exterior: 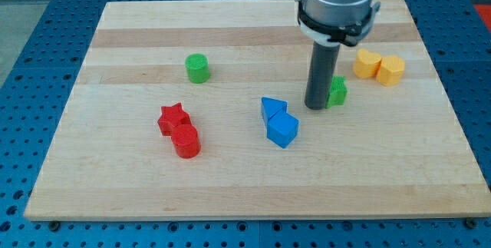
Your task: Move the green circle to the left side of the green star
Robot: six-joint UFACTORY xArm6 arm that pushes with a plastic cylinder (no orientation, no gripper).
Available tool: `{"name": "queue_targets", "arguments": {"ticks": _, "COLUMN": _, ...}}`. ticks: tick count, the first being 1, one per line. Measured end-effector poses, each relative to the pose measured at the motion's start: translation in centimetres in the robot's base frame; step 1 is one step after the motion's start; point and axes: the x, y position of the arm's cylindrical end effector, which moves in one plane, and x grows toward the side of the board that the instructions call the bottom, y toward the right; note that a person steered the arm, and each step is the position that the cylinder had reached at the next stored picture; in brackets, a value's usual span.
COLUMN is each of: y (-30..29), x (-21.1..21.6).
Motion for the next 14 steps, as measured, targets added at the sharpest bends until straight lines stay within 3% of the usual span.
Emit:
{"name": "queue_targets", "arguments": {"ticks": 2, "y": 4.8, "x": -2.3}}
{"name": "queue_targets", "arguments": {"ticks": 4, "y": 5.7, "x": -1.8}}
{"name": "queue_targets", "arguments": {"ticks": 6, "y": -4.4, "x": -1.9}}
{"name": "queue_targets", "arguments": {"ticks": 7, "y": -9.1, "x": -5.6}}
{"name": "queue_targets", "arguments": {"ticks": 9, "y": -15.2, "x": -20.6}}
{"name": "queue_targets", "arguments": {"ticks": 10, "y": -22.8, "x": -19.5}}
{"name": "queue_targets", "arguments": {"ticks": 11, "y": -27.2, "x": -15.2}}
{"name": "queue_targets", "arguments": {"ticks": 13, "y": -25.3, "x": -10.4}}
{"name": "queue_targets", "arguments": {"ticks": 14, "y": -25.3, "x": -10.4}}
